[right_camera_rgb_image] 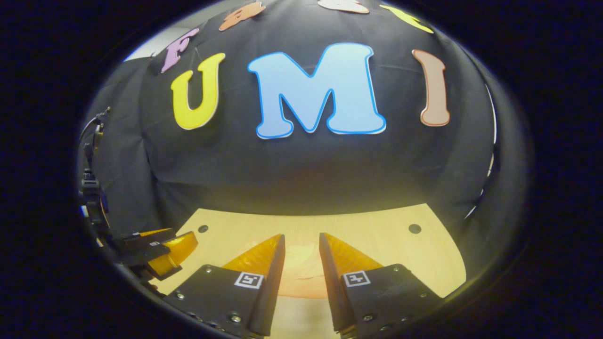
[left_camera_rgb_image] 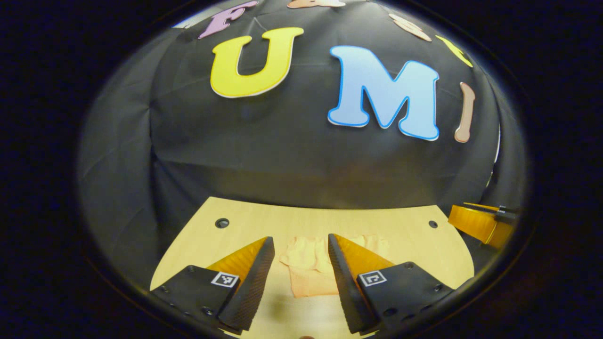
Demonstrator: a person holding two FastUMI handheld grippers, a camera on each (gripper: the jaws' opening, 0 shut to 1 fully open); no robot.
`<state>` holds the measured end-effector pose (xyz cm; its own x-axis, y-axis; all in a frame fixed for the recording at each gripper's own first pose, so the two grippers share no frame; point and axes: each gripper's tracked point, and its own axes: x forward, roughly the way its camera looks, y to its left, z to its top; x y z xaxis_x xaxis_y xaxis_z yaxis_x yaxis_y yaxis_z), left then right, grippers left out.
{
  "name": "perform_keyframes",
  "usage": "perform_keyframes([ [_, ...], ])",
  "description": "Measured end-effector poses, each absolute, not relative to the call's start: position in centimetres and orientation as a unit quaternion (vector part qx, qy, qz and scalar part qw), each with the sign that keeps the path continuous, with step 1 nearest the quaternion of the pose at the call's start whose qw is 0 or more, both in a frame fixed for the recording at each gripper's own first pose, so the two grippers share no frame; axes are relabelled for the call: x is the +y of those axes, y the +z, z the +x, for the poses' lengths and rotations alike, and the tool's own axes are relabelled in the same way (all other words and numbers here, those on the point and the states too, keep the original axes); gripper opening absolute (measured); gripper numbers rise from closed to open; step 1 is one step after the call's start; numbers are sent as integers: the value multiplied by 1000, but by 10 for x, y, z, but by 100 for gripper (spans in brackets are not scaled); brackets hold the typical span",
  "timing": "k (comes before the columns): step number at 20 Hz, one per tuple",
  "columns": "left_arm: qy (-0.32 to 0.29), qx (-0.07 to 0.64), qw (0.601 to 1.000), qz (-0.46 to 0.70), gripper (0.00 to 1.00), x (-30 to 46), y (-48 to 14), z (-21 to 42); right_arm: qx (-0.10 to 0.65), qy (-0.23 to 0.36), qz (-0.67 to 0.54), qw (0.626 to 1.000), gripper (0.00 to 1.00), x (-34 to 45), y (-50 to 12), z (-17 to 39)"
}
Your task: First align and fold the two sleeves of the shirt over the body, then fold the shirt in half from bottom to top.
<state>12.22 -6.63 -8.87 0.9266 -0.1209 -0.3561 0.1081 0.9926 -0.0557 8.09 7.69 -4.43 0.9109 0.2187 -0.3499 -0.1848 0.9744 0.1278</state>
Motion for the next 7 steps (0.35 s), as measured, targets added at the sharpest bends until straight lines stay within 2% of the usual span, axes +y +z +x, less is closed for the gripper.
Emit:
perform_keyframes([
  [1, -58, 174, 983, -15, 82, -67, -81, 109, 173, 103, 46, 978, 47, 76, -37, 70],
  [3, -62, 153, 986, -14, 73, -65, -65, 83, 154, 104, 49, 981, 47, 75, -27, 49],
  [4, -64, 148, 987, -14, 73, -64, -62, 72, 152, 107, 48, 982, 47, 76, -26, 40],
  [5, -67, 145, 987, -14, 77, -64, -61, 64, 149, 110, 46, 982, 47, 77, -26, 34],
  [6, -70, 145, 987, -12, 73, -64, -63, 56, 148, 112, 45, 982, 47, 79, -27, 27],
  [7, -70, 150, 986, -9, 82, -63, -67, 49, 148, 113, 48, 981, 47, 81, -29, 21],
])
